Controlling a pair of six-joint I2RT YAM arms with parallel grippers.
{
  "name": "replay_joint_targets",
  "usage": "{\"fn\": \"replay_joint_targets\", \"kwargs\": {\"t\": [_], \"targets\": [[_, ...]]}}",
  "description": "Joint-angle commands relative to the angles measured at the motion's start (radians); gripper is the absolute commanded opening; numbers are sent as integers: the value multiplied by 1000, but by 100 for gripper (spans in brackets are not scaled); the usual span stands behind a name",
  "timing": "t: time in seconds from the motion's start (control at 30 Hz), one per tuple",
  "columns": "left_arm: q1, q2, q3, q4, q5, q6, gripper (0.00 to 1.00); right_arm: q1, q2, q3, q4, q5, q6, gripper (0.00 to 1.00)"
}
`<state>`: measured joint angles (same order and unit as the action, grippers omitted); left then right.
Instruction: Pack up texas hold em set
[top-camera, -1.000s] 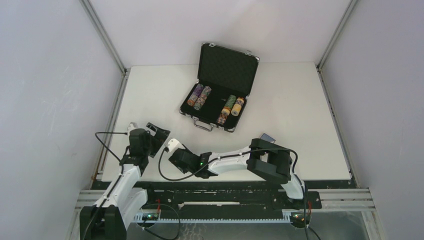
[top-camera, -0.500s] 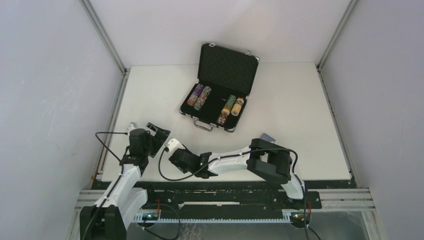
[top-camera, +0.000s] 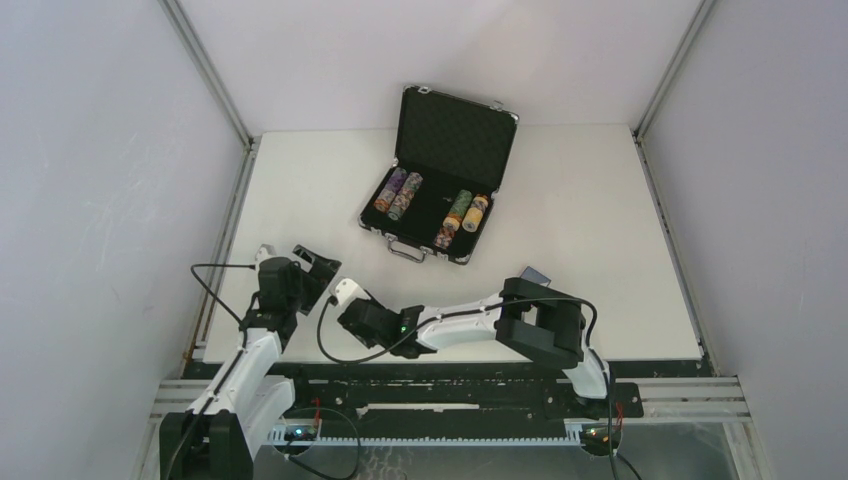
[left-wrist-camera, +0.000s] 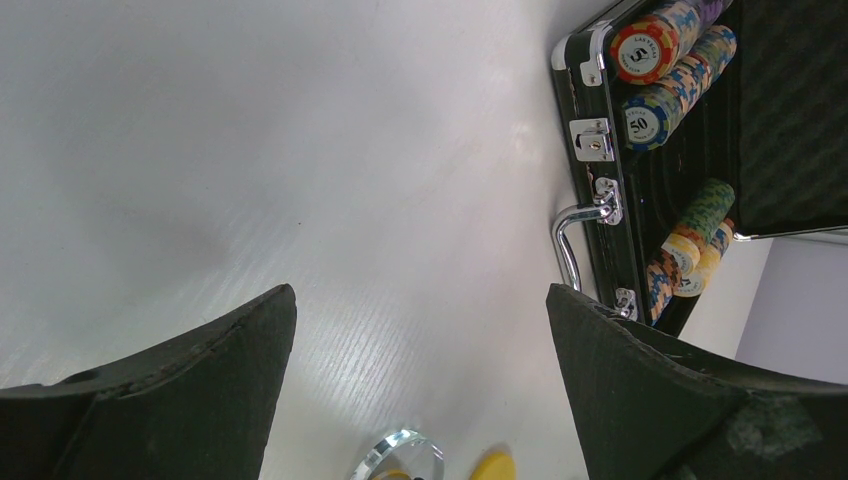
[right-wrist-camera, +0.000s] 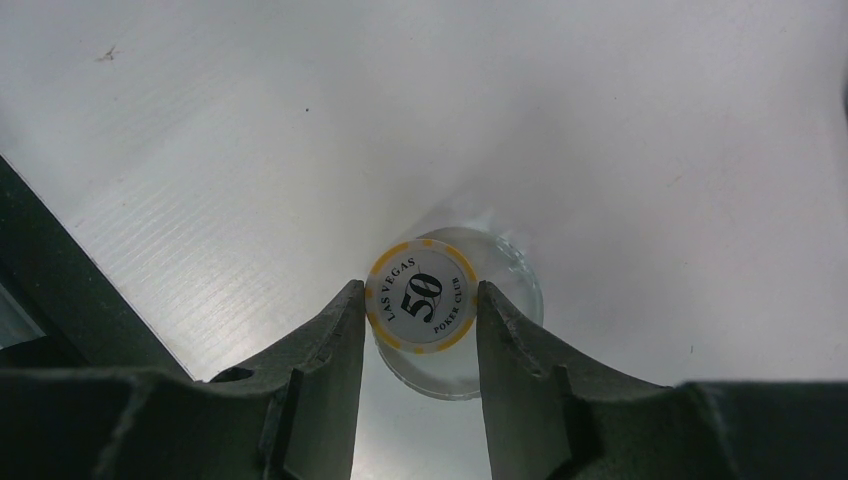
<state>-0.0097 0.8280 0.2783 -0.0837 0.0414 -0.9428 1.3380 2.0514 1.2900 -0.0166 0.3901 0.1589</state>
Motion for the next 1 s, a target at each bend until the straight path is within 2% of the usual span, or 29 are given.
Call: {"fn": "replay_joint_targets", "kwargs": {"t": [0.0,0.53,0.8,0.97], "targets": [[7,-12,-23,35,23,6,100,16,-54,-3,32,11,-4,38],[7,-7,-29,67,77,16,100,-16,-151,-53,51,19,-31,37],[-2,-11,-26,135,191,24,100,-94,-342,-248,94,-114,-28,38],[-81,7,-16,189,226,27,96,-123,-464,-353,102,-159,-83,38]]}}
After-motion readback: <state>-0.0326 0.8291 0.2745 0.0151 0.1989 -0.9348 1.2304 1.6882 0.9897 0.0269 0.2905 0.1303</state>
